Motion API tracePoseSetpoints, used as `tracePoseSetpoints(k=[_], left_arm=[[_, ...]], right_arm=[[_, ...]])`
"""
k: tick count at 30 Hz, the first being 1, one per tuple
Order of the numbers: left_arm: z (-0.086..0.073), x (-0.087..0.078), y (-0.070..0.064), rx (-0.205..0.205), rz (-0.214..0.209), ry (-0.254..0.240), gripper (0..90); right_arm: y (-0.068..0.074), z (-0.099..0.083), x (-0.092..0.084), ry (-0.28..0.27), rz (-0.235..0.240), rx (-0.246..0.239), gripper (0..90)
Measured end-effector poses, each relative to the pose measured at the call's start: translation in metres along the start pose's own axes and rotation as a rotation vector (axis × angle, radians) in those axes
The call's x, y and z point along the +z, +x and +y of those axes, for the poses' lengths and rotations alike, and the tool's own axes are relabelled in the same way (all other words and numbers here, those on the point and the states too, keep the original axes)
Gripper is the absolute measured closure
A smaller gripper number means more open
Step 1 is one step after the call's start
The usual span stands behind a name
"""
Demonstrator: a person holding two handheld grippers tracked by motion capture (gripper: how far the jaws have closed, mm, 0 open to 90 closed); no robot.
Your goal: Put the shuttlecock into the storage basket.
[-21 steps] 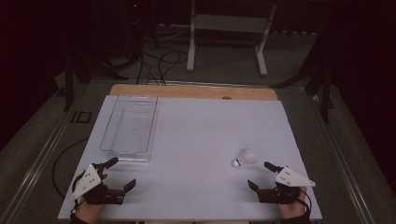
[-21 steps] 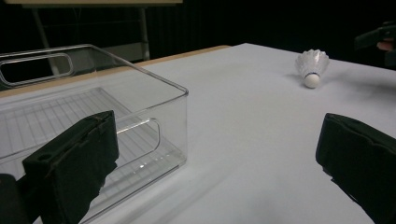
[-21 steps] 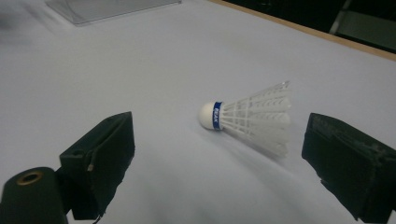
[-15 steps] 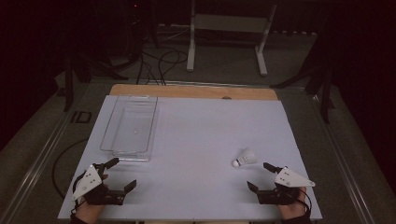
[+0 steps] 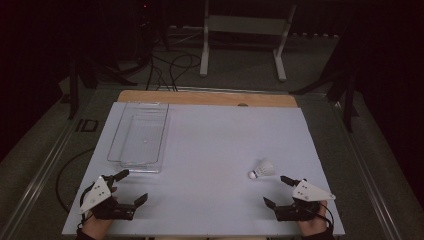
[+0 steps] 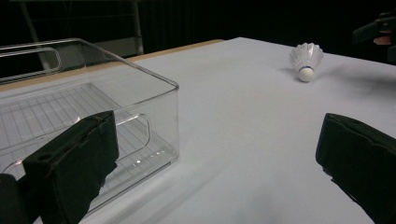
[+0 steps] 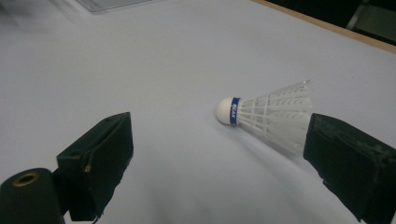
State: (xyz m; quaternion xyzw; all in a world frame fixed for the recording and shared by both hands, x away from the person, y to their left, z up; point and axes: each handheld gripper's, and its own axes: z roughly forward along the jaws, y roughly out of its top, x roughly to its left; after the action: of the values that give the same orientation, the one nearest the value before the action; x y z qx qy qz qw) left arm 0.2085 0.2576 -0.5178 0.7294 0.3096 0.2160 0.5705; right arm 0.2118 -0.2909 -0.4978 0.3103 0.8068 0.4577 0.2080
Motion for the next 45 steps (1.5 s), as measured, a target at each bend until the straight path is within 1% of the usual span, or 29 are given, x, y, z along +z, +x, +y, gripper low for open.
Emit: tracePoseSetpoints(k=[4, 5, 7, 9, 13, 15, 17, 18, 20, 22, 24, 28, 29, 30, 31, 32, 33, 34, 36, 37, 38, 40, 41, 44, 45], left_arm=[[0.0, 0.0, 0.0, -0.002, -0.001, 0.0, 0.1], [0.0, 0.0, 0.0, -0.002, -0.002, 0.0, 0.1], [0.0, 0.0, 0.0, -0.005, -0.002, 0.001, 0.1], [-0.001, 0.0, 0.001, -0.008, -0.003, -0.002, 0.1], [-0.001, 0.001, 0.0, -0.009, -0.007, 0.0, 0.1], [-0.001, 0.001, 0.0, -0.006, -0.009, 0.001, 0.1], [-0.001, 0.001, 0.0, -0.006, -0.009, 0.002, 0.1], [-0.001, 0.001, 0.0, -0.008, -0.011, 0.002, 0.1], [-0.001, 0.001, 0.0, -0.007, -0.013, 0.003, 0.1], [-0.001, 0.001, 0.0, -0.006, -0.013, 0.002, 0.1], [-0.001, 0.001, 0.0, -0.005, -0.014, 0.002, 0.1], [-0.001, 0.001, -0.001, -0.004, -0.013, 0.003, 0.1], [-0.001, 0.001, 0.0, -0.004, -0.013, 0.004, 0.1], [-0.001, 0.001, 0.0, -0.004, -0.013, 0.004, 0.1], [-0.001, 0.001, 0.0, -0.003, -0.013, 0.005, 0.1], [-0.001, 0.001, 0.0, -0.003, -0.013, 0.005, 0.1], [-0.001, 0.002, 0.0, -0.005, -0.014, 0.005, 0.1], [-0.001, 0.002, 0.0, -0.002, -0.013, 0.007, 0.1], [-0.001, 0.002, 0.0, -0.002, -0.013, 0.007, 0.1], [-0.001, 0.002, 0.0, -0.002, -0.014, 0.007, 0.1], [-0.001, 0.002, 0.0, -0.003, -0.014, 0.007, 0.1], [-0.001, 0.002, 0.0, -0.002, -0.015, 0.007, 0.1], [-0.001, 0.002, 0.0, -0.007, -0.017, 0.008, 0.1], [-0.001, 0.002, 0.0, -0.006, -0.016, 0.01, 0.1], [-0.001, 0.002, 0.0, -0.008, -0.016, 0.008, 0.1]], right_arm=[[0.0, 0.002, -0.001, 0.007, -0.009, -0.001, 8.3], [0.001, 0.003, -0.003, 0.007, -0.019, -0.005, 8.3], [0.001, 0.005, -0.005, -0.001, -0.022, 0.0, 8.2], [0.002, 0.007, -0.007, -0.003, -0.046, 0.007, 7.6], [0.003, 0.011, -0.012, -0.011, -0.05, 0.018, 7.6], [0.005, 0.015, -0.016, -0.021, -0.056, 0.014, 7.6], [0.005, 0.019, -0.02, -0.035, -0.052, 0.015, 7.6], [0.006, 0.021, -0.022, -0.039, -0.054, 0.006, 7.6], [0.006, 0.025, -0.026, -0.033, -0.071, -0.002, 7.6], [0.006, 0.029, -0.029, -0.042, -0.061, 0.008, 7.6], [0.005, 0.034, -0.031, -0.028, -0.076, -0.004, 7.5], [0.003, 0.04, -0.033, -0.009, -0.069, 0.0, 7.2], [0.002, 0.042, -0.033, 0.007, -0.064, 0.002, 7.2], [0.002, 0.042, -0.033, 0.007, -0.064, 0.002, 7.2], [0.0, 0.045, -0.035, 0.025, -0.068, -0.007, 7.2], [0.0, 0.045, -0.035, 0.025, -0.068, -0.007, 7.2], [-0.002, 0.047, -0.035, 0.031, -0.059, -0.002, 7.2], [-0.003, 0.05, -0.037, 0.047, -0.069, -0.003, 7.2], [-0.005, 0.052, -0.038, 0.054, -0.072, -0.012, 7.2], [-0.008, 0.056, -0.04, 0.067, -0.084, -0.021, 7.2], [-0.009, 0.058, -0.041, 0.07, -0.092, -0.016, 7.2], [-0.011, 0.059, -0.041, 0.073, -0.092, -0.02, 7.2], [-0.014, 0.062, -0.041, 0.089, -0.094, -0.012, 7.2], [-0.016, 0.065, -0.041, 0.103, -0.083, -0.013, 7.2], [-0.018, 0.068, -0.04, 0.117, -0.08, -0.014, 7.2]])
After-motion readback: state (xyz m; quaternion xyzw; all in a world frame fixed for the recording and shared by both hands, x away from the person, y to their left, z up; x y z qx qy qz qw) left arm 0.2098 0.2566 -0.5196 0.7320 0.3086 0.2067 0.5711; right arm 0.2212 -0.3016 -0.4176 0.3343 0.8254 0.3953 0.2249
